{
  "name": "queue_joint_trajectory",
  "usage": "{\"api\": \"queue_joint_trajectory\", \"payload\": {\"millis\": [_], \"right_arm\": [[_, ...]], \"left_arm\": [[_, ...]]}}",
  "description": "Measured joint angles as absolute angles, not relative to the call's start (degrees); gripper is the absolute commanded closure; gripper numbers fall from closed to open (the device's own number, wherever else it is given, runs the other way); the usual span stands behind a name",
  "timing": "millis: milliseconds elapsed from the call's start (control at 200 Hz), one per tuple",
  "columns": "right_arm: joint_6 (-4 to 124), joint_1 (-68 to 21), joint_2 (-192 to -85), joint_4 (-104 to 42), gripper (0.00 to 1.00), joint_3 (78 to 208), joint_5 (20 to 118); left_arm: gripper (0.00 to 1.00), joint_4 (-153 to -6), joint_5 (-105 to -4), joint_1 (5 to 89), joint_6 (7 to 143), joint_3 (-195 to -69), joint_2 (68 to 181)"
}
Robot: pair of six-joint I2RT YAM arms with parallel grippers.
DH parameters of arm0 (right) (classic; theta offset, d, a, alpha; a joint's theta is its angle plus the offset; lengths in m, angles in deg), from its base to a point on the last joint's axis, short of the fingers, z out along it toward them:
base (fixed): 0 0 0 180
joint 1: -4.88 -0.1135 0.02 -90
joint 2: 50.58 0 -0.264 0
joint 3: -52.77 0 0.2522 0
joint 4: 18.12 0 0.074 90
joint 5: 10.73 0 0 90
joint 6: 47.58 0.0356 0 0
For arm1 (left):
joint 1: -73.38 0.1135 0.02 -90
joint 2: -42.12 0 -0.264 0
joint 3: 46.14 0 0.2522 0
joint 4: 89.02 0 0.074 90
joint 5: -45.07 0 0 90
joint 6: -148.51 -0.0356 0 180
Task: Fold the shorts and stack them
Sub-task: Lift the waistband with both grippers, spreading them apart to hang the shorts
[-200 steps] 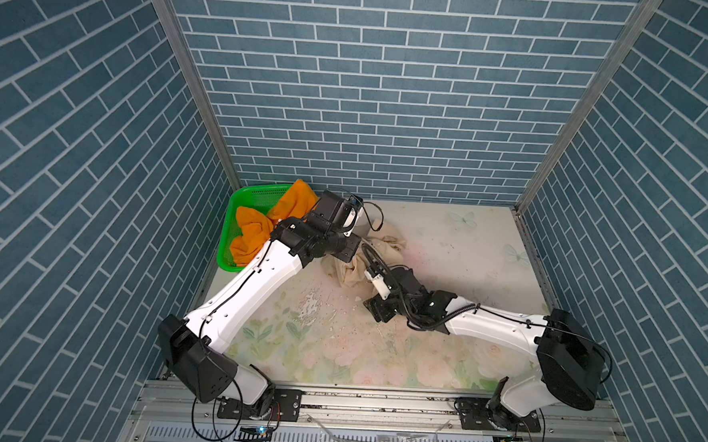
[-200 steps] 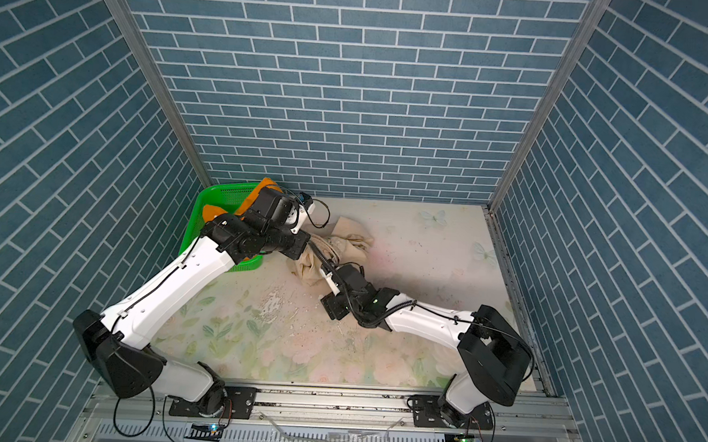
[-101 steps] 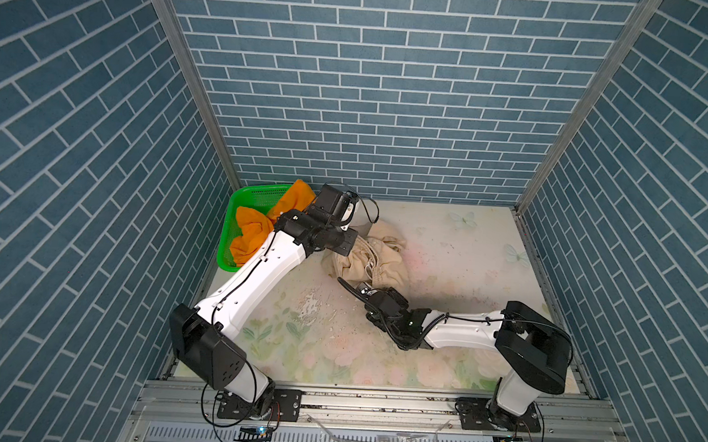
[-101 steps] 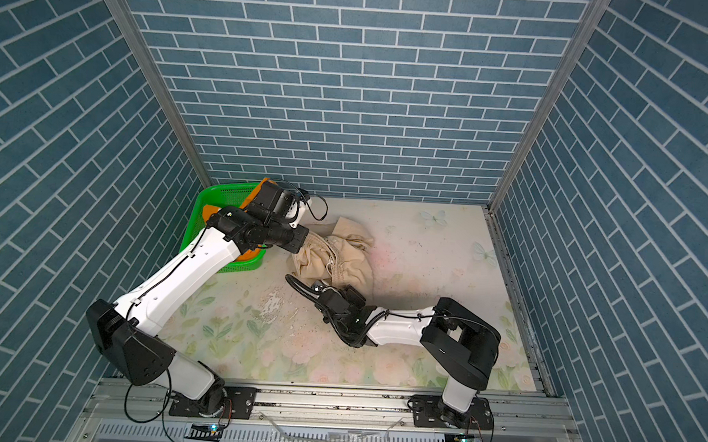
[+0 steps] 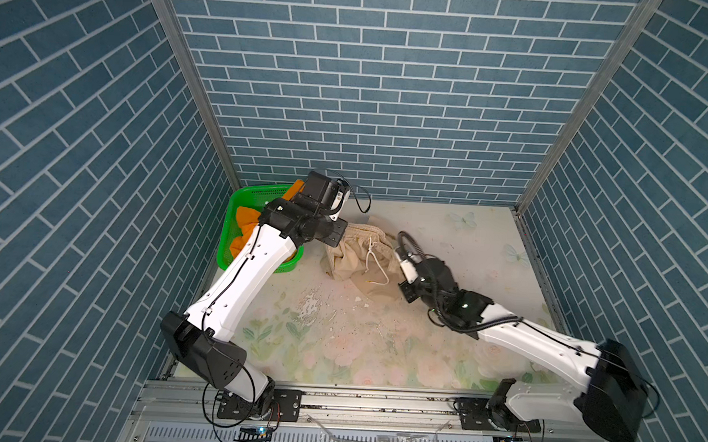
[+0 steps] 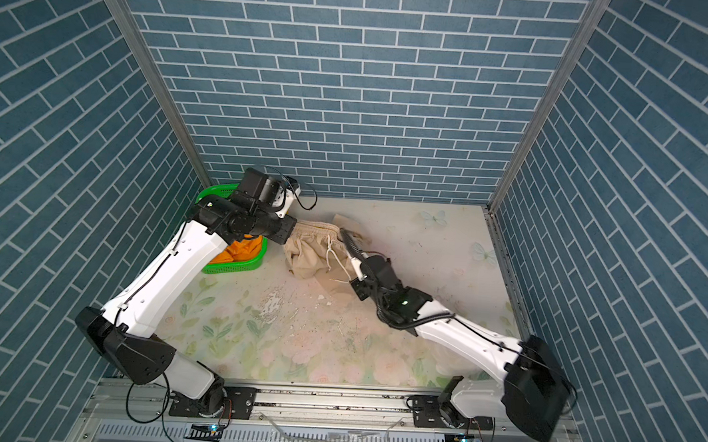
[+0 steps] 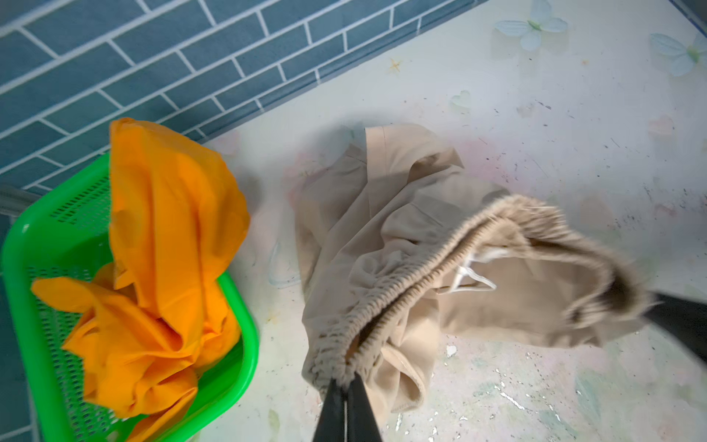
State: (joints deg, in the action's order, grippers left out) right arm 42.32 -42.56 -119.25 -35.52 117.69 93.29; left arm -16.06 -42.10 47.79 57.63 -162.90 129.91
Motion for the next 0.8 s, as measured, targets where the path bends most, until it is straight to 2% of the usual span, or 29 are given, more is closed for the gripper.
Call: {"api": "queue_joint_trajectory", "payload": {"millis": [85,265,475,800], "right_arm": [[42.6,-36.4,-114.6,-41.7,1.00,123.8,87.2],[42.3,-33.6,-112.9,-51.8,1.00,133.9,77.0],[42.4,-27.0,-111.5,-57.8,1.00,137.0,69.5],[42.3,-21.1,-107.8,-62.5,1.00,152.0,59.9]], "left_arm": [[1.00,-13.7,-44.3,49.8,55.6,-168.6,129.9],[1.00,-11.0,-51.0,50.0,51.4,-175.5,129.8],[1.00,-6.5,-51.1,50.0,48.4,-182.8,129.8],[1.00,-7.1,-55.4,50.0,46.6,-186.8,125.2]]}}
